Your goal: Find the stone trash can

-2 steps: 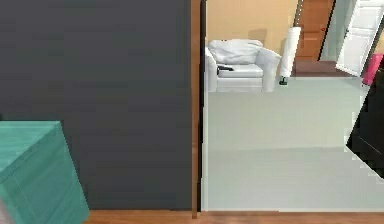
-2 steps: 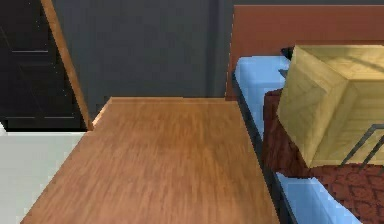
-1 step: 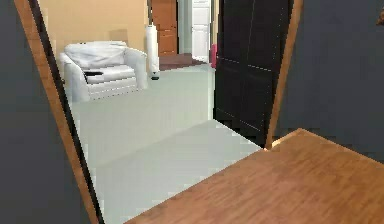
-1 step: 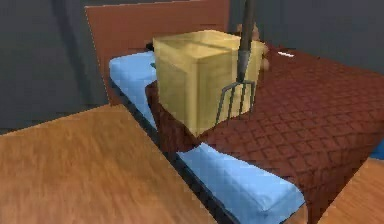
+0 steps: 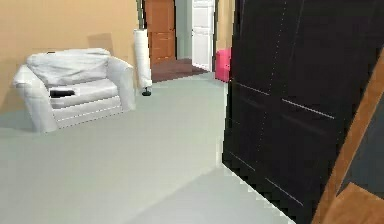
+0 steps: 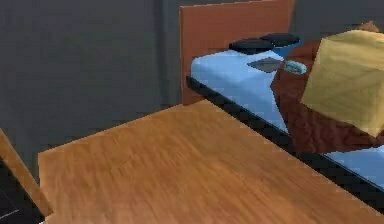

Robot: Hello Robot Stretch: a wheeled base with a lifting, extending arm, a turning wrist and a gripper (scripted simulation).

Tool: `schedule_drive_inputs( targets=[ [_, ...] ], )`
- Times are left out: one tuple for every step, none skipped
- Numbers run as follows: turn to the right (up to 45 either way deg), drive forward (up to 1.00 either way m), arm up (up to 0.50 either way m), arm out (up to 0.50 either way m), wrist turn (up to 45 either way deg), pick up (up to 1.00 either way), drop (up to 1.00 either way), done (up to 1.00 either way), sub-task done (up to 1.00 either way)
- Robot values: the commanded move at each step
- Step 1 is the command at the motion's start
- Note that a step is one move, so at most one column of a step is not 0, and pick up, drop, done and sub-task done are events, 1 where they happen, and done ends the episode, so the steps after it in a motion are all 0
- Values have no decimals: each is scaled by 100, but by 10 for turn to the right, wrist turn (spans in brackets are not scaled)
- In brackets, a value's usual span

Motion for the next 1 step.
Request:
schedule_drive_inputs(
  targets=[
    [210,0,0,0,0,0,0,0,0]
  ],
)
